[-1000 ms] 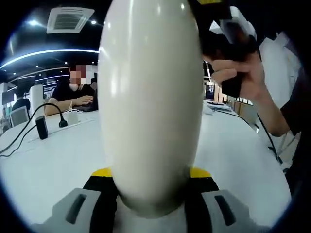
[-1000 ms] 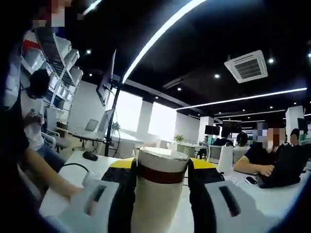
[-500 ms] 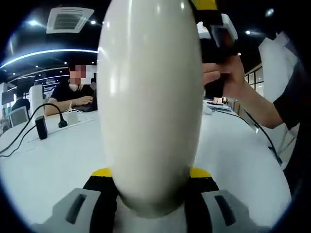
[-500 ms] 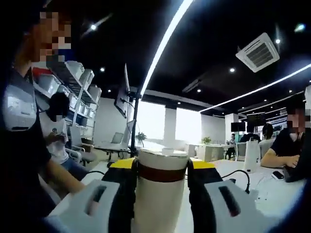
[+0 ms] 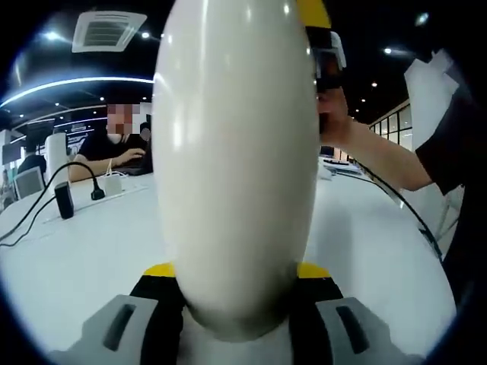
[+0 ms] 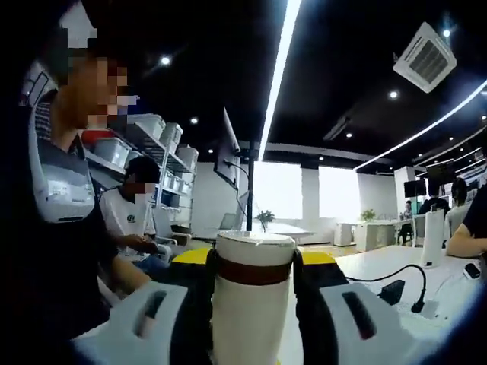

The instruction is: Grasp the water cup twist off the cup lid place the cup lid on the table

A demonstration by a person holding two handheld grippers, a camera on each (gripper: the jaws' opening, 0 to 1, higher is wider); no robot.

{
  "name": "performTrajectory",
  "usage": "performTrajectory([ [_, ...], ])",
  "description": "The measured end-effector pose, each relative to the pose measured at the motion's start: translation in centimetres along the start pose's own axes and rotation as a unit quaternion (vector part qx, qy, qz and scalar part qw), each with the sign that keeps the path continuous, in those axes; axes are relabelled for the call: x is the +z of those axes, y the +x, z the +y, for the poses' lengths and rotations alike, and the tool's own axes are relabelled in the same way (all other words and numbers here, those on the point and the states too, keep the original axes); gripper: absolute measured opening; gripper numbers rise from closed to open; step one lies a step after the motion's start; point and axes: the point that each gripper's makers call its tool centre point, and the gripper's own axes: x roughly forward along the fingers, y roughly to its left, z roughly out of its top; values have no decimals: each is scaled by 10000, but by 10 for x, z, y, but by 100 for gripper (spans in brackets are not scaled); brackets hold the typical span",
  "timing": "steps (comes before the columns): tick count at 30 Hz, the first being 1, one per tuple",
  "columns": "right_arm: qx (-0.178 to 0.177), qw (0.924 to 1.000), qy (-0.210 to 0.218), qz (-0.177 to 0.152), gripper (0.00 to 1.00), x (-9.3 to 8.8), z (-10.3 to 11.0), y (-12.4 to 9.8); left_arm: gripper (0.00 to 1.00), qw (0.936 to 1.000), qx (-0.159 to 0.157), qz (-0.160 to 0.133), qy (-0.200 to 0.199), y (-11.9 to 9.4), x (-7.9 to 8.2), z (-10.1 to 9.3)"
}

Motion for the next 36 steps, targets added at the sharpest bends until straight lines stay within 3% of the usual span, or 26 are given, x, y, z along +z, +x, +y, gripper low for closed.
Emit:
performTrajectory([
  [10, 1057, 9927, 583, -35, 43, -2, 3, -3, 55, 10000, -12, 0, -6, 5, -3, 21],
  [19, 1690, 9806, 953, -265, 43, -4, 2, -1, 55, 10000, -23, -3, 11, 4, 0, 9],
  [28, 1879, 9746, 1151, -399, 44, -8, 5, 1, 55, 10000, -59, -4, 24, 3, 1, 2],
  [32, 1690, 9798, 1051, -209, 49, -15, 6, 1, 55, 10000, -82, 1, 29, 3, 1, -2],
  [36, 1414, 9843, 1057, 70, 63, -23, 8, -1, 55, 10000, -85, 0, 31, 2, 1, -5],
])
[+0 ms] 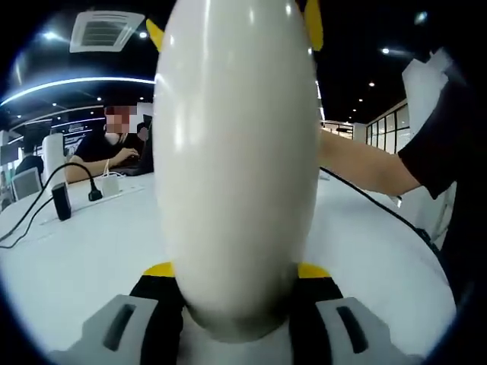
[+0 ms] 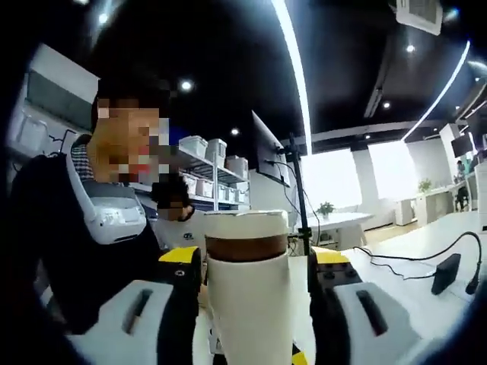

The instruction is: Grasp the water cup twist off the cup lid place the cup lid on the table

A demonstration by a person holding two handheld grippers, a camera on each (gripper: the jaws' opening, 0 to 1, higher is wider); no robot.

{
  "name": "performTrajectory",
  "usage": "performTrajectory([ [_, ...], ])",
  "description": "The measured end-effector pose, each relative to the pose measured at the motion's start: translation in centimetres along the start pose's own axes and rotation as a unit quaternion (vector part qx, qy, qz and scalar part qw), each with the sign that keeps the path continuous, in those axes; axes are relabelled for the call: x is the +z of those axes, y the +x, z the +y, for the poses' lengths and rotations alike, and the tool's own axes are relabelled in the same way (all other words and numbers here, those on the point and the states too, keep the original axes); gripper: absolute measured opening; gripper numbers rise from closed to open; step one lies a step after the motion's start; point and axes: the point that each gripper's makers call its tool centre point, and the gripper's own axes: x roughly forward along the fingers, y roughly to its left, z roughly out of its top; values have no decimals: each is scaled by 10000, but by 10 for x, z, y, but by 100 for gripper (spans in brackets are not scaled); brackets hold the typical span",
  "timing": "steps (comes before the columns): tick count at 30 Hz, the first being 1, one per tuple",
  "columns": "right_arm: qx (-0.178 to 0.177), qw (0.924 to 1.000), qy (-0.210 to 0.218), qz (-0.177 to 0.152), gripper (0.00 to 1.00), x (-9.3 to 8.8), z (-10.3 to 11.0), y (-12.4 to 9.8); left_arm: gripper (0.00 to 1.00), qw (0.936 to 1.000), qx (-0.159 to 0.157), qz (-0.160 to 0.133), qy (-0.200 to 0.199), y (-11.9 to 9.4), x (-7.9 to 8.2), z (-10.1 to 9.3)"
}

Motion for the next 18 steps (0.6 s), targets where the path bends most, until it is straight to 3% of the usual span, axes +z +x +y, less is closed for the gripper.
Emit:
performTrajectory([
  [5, -797, 9958, -420, 159, 62, 3, 0, -9, 55, 10000, 5, 1, -4, 0, 0, -1],
  [7, -1317, 9893, -623, -46, 62, 11, -2, -14, 55, 10000, 6, 2, -5, 0, 0, -2],
  [12, -2709, 9519, -1425, 108, 63, 6, 1, -25, 55, 10000, 9, 2, -9, -1, 1, -3],
  [15, -3111, 9360, -1638, 178, 63, -1, 14, -21, 55, 10000, 13, -1, -9, -1, 1, -5],
  [16, -3160, 9341, -1652, 189, 64, -2, 15, -21, 55, 10000, 14, -1, -9, -1, 1, -5],
  [18, -3683, 9126, -1776, -42, 67, 3, 20, -23, 55, 10000, 28, 0, -16, -1, 1, -4],
])
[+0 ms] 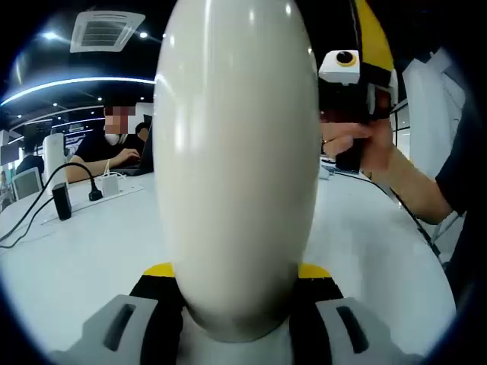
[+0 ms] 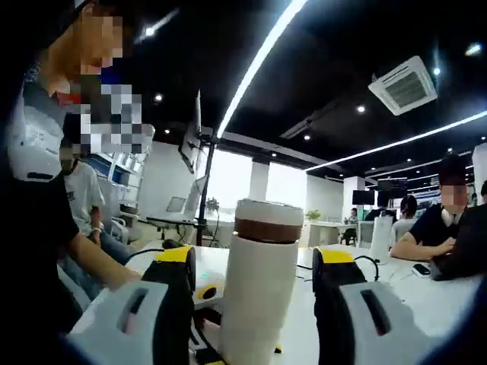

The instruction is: Grasp the water cup twist off the cup lid place the cup lid on the table

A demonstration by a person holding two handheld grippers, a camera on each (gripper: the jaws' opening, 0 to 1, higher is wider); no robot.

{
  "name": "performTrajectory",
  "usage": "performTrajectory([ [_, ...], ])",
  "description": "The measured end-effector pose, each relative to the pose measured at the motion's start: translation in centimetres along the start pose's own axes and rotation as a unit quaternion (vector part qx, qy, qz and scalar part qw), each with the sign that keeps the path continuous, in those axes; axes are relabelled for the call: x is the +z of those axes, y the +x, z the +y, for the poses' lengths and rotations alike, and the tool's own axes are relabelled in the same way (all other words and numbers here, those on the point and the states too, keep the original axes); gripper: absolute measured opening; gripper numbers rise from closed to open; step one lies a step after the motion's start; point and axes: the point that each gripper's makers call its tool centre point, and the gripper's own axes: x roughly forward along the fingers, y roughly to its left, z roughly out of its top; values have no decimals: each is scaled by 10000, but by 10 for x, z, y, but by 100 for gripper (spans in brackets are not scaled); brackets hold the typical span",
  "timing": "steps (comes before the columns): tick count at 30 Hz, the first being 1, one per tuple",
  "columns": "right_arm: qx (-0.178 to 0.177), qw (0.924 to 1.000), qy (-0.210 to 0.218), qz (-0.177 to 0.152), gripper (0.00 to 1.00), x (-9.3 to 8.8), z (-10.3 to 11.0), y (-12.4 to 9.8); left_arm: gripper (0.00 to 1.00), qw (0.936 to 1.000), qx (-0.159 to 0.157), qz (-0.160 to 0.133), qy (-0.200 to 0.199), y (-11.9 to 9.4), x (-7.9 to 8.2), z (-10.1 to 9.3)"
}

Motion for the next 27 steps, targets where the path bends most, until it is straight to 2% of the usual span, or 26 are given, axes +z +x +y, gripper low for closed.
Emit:
performTrajectory([
  [2, -428, 9991, 21, 22, 67, 0, -3, -5, 55, 10000, 6, 0, -2, 0, 0, 2],
  [6, -1368, 9906, -44, -20, 66, 3, -7, -19, 55, 10000, 8, 1, -5, 0, 0, 3],
  [11, -1846, 9821, -342, 153, 65, 3, 5, -21, 55, 10000, 21, 3, -9, 1, -1, 5],
  [15, -2242, 9720, -678, 203, 64, 11, 17, -16, 55, 10000, 37, 6, -15, 1, -1, 7],
  [19, -2851, 9555, -744, 110, 61, 19, 18, -16, 55, 10000, 56, 8, -20, 1, -1, 7],
  [21, -2951, 9529, -705, 15, 60, 21, 19, -14, 55, 10000, 62, 8, -22, 1, -1, 8],
  [22, -3146, 9459, -790, 4, 60, 23, 18, -14, 55, 10000, 66, 8, -23, 1, -1, 8],
  [24, -3316, 9378, -1025, 77, 59, 23, 16, -10, 55, 10000, 72, 8, -23, 1, -1, 8],
  [27, -3334, 9371, -1029, 118, 58, 22, 14, 0, 55, 10000, 74, 8, -24, 1, -1, 8],
])
